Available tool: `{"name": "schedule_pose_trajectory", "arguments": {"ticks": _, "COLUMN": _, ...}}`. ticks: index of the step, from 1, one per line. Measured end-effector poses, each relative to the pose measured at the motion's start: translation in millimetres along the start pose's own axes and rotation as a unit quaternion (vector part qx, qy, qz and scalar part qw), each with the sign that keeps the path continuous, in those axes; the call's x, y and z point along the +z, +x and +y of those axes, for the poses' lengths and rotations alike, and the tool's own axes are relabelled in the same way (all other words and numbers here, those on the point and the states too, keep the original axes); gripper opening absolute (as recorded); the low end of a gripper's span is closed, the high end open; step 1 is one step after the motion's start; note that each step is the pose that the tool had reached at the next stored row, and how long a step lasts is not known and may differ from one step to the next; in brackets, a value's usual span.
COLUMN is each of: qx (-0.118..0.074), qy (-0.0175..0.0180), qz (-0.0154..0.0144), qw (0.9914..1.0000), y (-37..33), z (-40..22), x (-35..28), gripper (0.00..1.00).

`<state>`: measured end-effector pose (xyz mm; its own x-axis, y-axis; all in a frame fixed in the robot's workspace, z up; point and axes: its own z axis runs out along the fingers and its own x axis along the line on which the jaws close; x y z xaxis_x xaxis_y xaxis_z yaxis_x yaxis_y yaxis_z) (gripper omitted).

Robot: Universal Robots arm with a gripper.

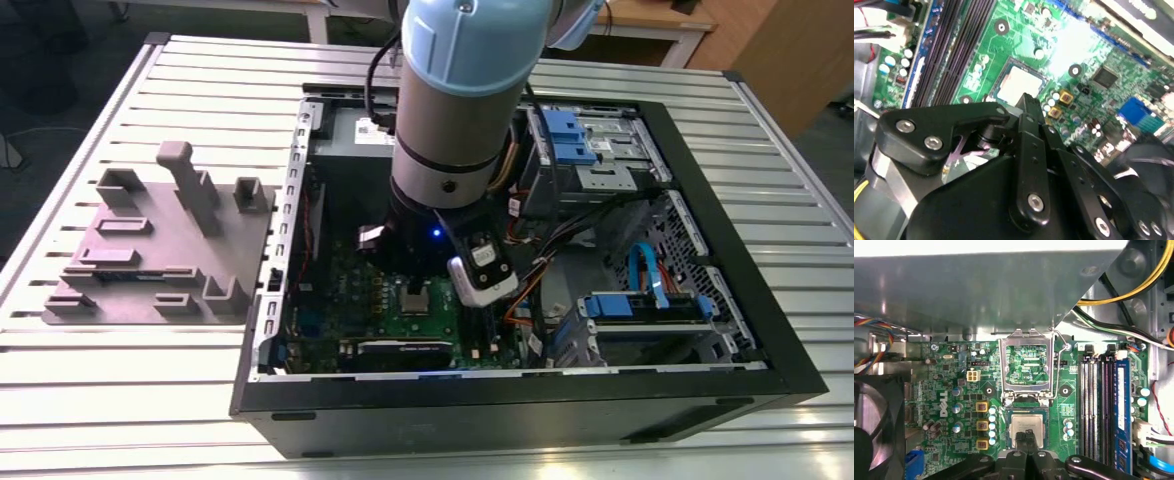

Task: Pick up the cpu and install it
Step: 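Close the cpu cover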

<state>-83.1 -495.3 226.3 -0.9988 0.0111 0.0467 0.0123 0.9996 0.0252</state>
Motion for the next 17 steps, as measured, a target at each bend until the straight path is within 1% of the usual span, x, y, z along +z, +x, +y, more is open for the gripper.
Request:
{"name": "schedule_pose_trajectory", "arguments": {"ticks": 6, "qx": 0.0, "qy": -0.0001, "qz": -0.0004, "qw": 1.0, "y": 1.3, "z": 2.0, "x": -26.7, "gripper": 0.11}}
{"name": "schedule_pose_trajectory", "arguments": {"ticks": 7, "qx": 0.0, "qy": -0.0001, "qz": -0.0006, "qw": 1.0, "y": 1.4, "z": 2.4, "x": -30.1, "gripper": 0.11}}
{"name": "schedule_pose_trajectory", "arguments": {"ticks": 8, "qx": 0.0, "qy": -0.0001, "qz": -0.0011, "qw": 1.0, "y": 1.5, "z": 2.5, "x": -31.7, "gripper": 0.11}}
{"name": "schedule_pose_trajectory", "arguments": {"ticks": 10, "qx": -0.004, "qy": -0.0001, "qz": -0.0024, "qw": 0.99999, "y": 1.5, "z": 2.5, "x": -31.7, "gripper": 0.11}}
{"name": "schedule_pose_trajectory", "arguments": {"ticks": 12, "qx": -0.021, "qy": 0.0006, "qz": -0.002, "qw": 0.99978, "y": 1.5, "z": 2.5, "x": -31.7, "gripper": 0.11}}
{"name": "schedule_pose_trajectory", "arguments": {"ticks": 14, "qx": -0.039, "qy": 0.0014, "qz": -0.0015, "qw": 0.99925, "y": 1.5, "z": 2.5, "x": -31.8, "gripper": 0.11}}
{"name": "schedule_pose_trajectory", "arguments": {"ticks": 17, "qx": -0.066, "qy": 0.0026, "qz": -0.0009, "qw": 0.99784, "y": 1.5, "z": 2.5, "x": -31.8, "gripper": 0.11}}
